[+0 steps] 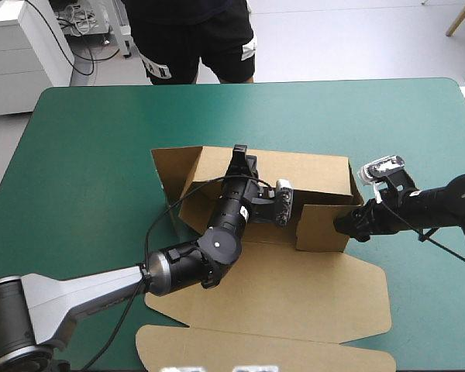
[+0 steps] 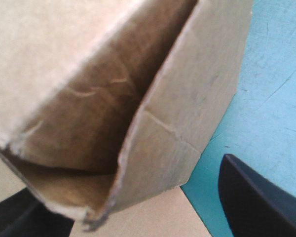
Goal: Fold the box
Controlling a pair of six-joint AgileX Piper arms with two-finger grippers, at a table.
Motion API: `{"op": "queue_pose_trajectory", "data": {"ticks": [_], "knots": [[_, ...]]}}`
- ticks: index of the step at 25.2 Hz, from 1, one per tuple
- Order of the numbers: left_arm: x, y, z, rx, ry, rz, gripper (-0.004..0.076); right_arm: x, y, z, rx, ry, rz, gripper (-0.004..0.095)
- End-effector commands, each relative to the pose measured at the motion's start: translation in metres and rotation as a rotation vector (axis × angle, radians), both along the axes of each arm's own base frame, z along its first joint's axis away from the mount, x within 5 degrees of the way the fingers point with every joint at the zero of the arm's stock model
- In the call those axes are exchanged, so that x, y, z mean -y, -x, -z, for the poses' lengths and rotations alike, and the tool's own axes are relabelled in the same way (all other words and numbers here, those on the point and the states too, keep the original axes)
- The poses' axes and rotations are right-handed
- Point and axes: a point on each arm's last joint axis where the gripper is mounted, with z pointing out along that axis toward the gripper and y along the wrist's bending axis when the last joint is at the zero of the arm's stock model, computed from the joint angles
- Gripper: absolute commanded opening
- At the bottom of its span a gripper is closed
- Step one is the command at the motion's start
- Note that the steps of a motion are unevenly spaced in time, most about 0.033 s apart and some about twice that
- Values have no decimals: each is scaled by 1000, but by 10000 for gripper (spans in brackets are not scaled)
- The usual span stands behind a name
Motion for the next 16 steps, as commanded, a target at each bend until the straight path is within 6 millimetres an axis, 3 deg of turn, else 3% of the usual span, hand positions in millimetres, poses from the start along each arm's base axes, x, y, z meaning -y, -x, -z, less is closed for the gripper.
{"op": "queue_pose_trajectory", "data": {"ticks": [1, 9, 11, 14, 16], "knots": [[-4, 4, -22, 33, 68, -10, -8, -2, 0, -16, 81, -43, 24, 699], [-4, 4, -22, 33, 68, -10, -8, -2, -5, -19, 125, -69, 73, 661], [-4, 4, -22, 32, 69, -8, -8, -1, -7, -18, 139, -70, 92, 578], [-4, 4, -22, 32, 68, -2, -8, -3, -8, -16, 157, -65, 82, 367], [-3, 4, -22, 30, 73, -2, -8, -11, -11, -15, 167, -74, 57, 318]]}}
